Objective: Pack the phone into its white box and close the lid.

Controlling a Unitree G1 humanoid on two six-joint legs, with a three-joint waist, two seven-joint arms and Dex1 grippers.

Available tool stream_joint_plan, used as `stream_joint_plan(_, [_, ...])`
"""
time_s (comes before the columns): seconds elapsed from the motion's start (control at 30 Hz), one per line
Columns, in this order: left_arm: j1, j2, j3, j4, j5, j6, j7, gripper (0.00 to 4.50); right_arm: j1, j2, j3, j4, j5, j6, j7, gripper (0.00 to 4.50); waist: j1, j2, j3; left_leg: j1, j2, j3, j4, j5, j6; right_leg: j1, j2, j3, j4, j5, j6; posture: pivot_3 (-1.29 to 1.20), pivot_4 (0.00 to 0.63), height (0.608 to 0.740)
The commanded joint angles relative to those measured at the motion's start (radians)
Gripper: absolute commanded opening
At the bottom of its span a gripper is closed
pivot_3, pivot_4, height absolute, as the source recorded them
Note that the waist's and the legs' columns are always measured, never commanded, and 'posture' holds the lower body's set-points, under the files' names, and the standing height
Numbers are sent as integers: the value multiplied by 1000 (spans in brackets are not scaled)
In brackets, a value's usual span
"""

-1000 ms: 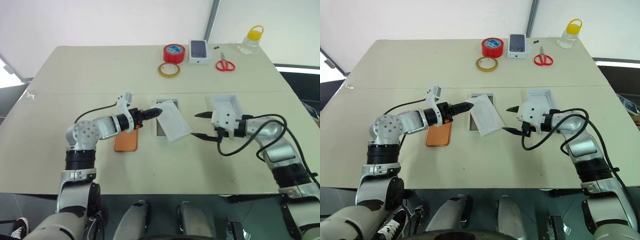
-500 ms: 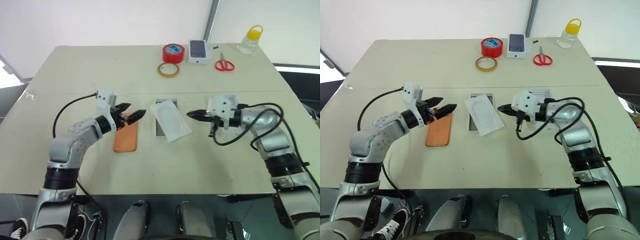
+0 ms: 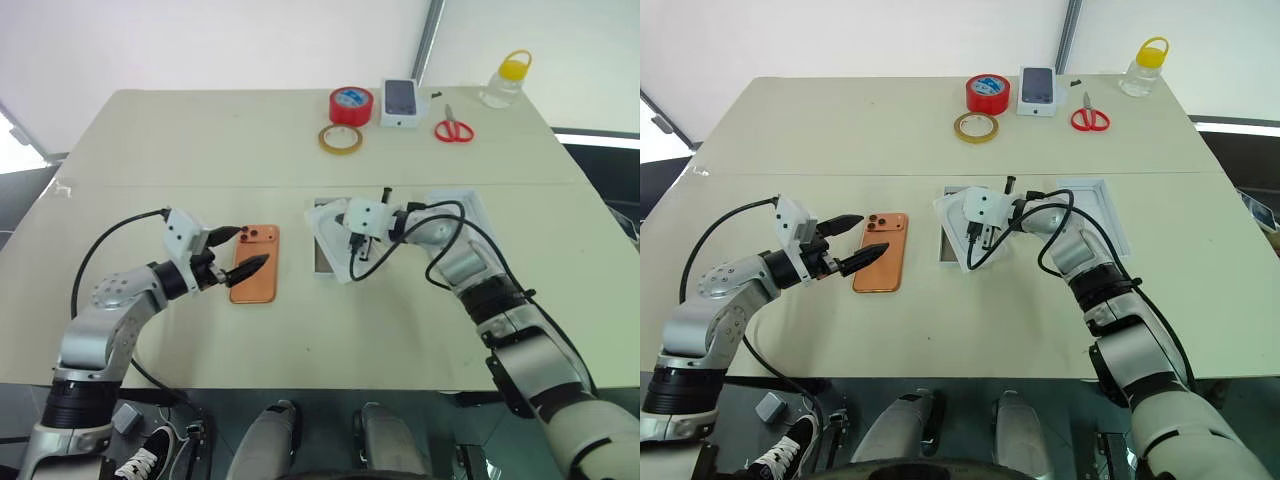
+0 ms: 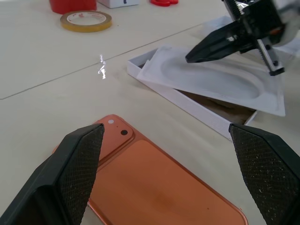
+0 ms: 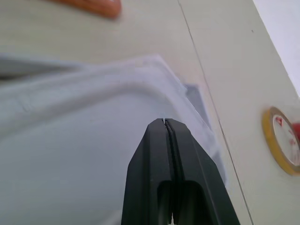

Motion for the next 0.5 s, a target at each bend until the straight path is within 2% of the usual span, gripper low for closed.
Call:
stream_joint_plan(0.03, [-3,-6,21,-45,0,-5,19,4500,-38,3,35,44,-38,-84,14,33,-4,0,0,0,0,0,0,0,0,0,0,0,0,0,0,0,150,740])
stream_joint_plan(0.13, [-6,-15,30,-46,-11,7,31,4500,-60,35,38,72,-26,-101,32,33,-11,0,0,1,1,0,0,1,-1,0,1,0,2,0,0,0,150,740])
stream_joint_plan(0.23, [-11,-20,27,-44,-1,4,47,4500,-96,62,43,120,-70,-91,-35,33,-18,0,0,1,1,0,-1,1,-1,0,1,0,2,0,-1,0,150,740])
stream_joint_plan(0.33, [-12,-29,26,-43,-2,6,60,4500,-127,88,39,173,-95,-45,-97,33,-22,0,0,1,1,0,-1,1,-1,0,1,0,2,0,-1,0,150,740])
stream_joint_plan(0.5, [-12,-44,26,-47,-5,13,78,4500,-159,136,11,216,-69,72,-116,33,-26,0,0,1,1,-1,-1,1,-2,0,1,0,2,0,-1,0,150,740])
